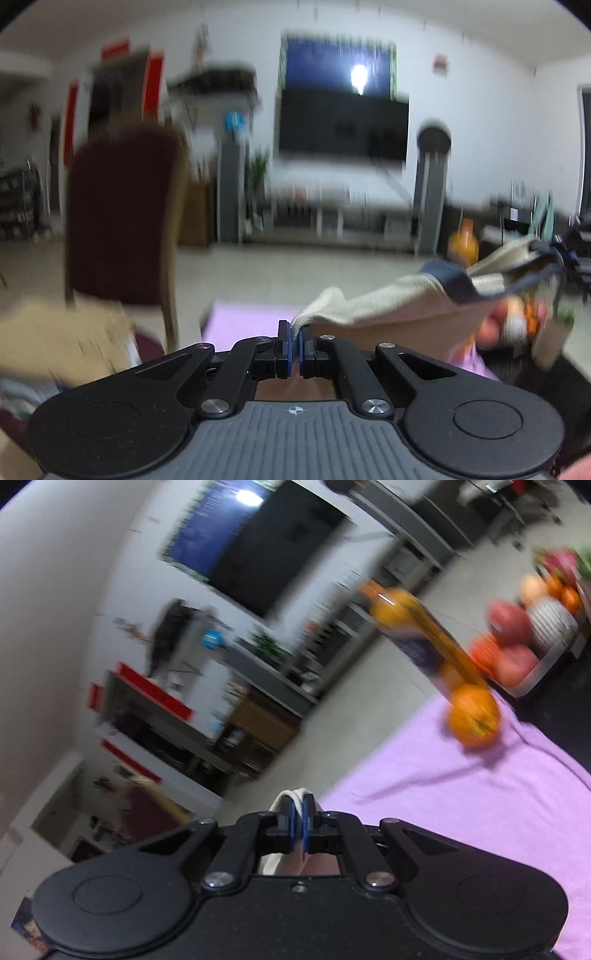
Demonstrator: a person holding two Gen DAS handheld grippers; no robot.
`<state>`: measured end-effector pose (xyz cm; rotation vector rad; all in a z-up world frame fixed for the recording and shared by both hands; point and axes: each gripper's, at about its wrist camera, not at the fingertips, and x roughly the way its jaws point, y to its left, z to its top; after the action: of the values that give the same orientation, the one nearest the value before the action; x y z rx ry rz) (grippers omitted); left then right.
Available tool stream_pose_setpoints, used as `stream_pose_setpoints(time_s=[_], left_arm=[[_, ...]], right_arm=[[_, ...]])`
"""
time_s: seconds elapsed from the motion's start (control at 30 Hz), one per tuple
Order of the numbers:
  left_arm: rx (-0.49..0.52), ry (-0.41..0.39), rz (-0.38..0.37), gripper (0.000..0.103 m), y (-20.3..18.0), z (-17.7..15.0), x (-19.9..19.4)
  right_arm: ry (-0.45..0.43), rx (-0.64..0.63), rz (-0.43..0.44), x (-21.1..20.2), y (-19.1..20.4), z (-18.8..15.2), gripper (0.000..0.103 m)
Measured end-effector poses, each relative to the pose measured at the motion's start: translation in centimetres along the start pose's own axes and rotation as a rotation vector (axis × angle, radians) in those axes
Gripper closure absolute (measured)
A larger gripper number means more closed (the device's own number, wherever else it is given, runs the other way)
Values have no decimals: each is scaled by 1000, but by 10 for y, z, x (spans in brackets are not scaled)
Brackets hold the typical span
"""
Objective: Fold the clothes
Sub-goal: 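Lift the shirt with both grippers and shake it out above the towel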
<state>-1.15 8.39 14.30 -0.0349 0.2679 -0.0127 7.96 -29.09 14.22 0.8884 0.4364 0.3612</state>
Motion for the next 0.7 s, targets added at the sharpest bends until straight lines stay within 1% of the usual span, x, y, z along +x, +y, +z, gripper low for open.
stream_pose_setpoints(time_s=[0.13,0.23,0.3,0.37,0.4,0.43,0.5,0.53,0.63,0.67,0.7], left_arm=[[-13,-183,8,100,10,54,-51],[2,-289,11,100,11,84,-75],[20,-315,0,99,11,97,-74],[38,-339,-12,99,10,110,-73],[50,-324,1,99,8,115,-62],[61,-308,15,99,6,120,-50],[84,-276,42,99,2,130,-28],[106,-248,62,99,0,136,-15],[164,-147,97,99,-3,146,51],[183,-117,109,98,-4,149,74],[199,-115,121,98,-6,156,90]], right_arm=[[-107,-107,147,-54,62,0,99],[-175,-170,227,-86,100,5,99],[-227,-213,252,-100,120,10,99],[-257,-250,247,-101,133,17,99],[-269,-268,242,-99,138,21,99],[-264,-278,222,-91,140,24,99],[-231,-286,162,-67,141,32,99],[-213,-293,125,-50,139,36,99],[-164,-323,-4,9,130,48,99],[-151,-315,-36,29,125,55,99],[-137,-296,-61,48,121,63,99]])
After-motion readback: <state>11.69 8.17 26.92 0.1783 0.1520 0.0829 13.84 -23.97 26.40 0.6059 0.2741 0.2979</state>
